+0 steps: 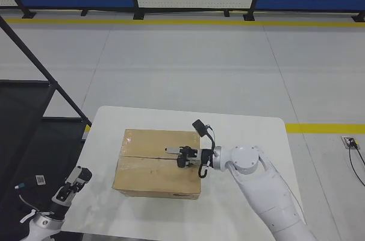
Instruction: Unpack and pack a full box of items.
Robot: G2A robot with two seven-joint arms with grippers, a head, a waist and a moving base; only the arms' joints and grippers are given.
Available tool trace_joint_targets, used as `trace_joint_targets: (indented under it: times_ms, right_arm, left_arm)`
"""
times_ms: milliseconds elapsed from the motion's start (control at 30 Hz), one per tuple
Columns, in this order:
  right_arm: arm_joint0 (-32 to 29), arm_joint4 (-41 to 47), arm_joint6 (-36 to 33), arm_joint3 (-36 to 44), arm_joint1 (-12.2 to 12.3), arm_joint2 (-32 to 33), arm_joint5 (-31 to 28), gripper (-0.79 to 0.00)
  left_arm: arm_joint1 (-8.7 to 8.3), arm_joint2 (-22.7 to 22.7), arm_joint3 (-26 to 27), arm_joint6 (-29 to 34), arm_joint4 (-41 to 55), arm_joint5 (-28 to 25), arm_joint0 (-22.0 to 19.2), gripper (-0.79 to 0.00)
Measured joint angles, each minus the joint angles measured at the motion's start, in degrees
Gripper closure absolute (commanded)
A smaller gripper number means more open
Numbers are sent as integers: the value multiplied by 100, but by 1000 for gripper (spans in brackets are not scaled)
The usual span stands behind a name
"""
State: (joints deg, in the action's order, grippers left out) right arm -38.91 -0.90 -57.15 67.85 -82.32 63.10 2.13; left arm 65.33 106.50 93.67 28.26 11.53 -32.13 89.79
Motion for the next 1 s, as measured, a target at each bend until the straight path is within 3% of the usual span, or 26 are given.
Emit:
trace_joint_targets:
  times_ms: [600, 1000]
  right_arm:
    - [-482, -274, 194, 671, 248, 476, 457, -785]
    - [-1147, -158, 335, 1477, 461, 1138, 319, -785]
  left_arm:
    - [-11, -34, -47, -57, 3, -36, -30, -785]
    - [-44, 46, -201, 37, 88, -21, -167, -785]
